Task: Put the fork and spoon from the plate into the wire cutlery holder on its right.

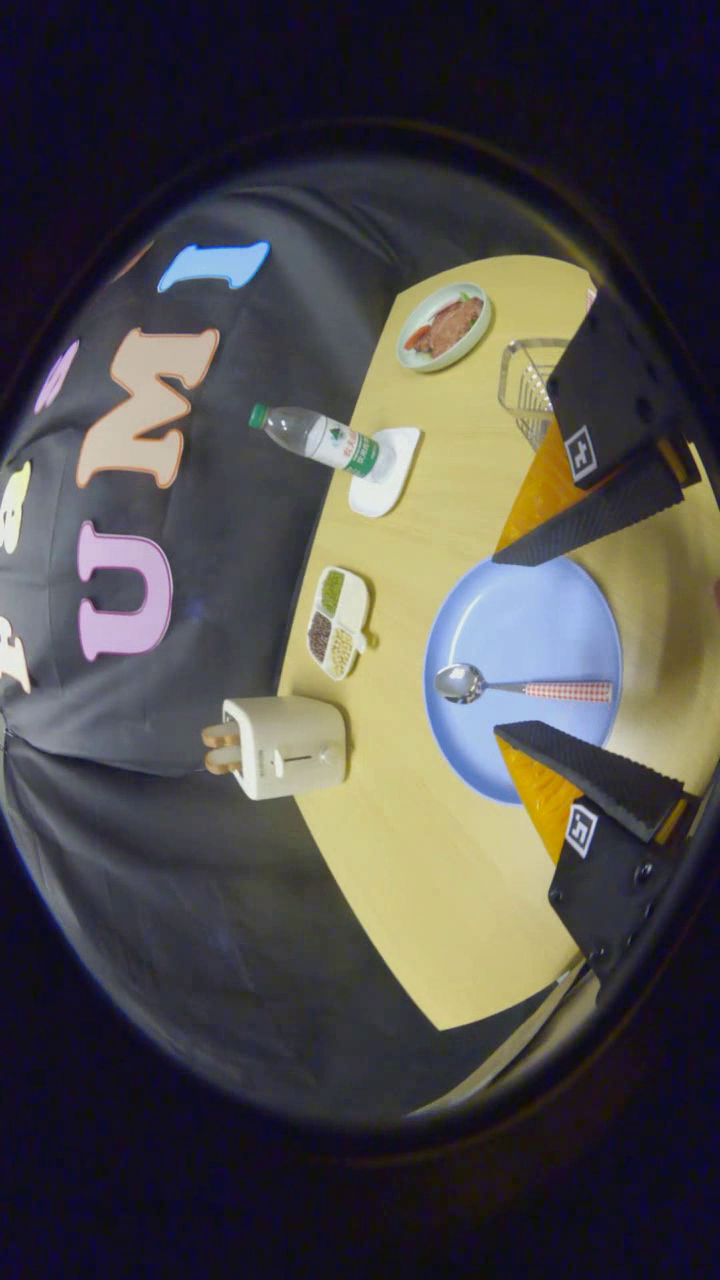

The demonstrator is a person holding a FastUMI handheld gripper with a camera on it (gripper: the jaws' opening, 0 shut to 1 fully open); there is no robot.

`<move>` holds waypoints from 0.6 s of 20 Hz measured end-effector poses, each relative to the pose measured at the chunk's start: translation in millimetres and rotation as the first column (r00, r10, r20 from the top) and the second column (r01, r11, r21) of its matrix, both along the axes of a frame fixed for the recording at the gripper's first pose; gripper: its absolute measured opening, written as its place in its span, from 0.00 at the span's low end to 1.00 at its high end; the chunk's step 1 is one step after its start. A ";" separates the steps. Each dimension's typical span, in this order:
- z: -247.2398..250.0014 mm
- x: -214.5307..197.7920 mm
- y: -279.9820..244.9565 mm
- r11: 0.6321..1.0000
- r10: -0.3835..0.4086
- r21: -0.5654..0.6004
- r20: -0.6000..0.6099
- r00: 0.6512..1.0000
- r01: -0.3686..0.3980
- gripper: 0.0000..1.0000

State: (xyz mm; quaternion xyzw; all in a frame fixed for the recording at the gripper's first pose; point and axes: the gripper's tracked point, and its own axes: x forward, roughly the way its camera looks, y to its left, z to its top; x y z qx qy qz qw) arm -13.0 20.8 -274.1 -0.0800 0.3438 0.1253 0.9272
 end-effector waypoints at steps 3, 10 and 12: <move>-30.0 -6.0 11.8 0.999 0.030 -0.023 -0.054 0.998 -0.032 1.00; -71.2 -9.5 15.8 0.997 0.045 -0.053 -0.165 0.985 -0.054 0.99; -76.1 -12.1 18.3 0.996 0.059 -0.051 -0.194 0.979 -0.070 0.87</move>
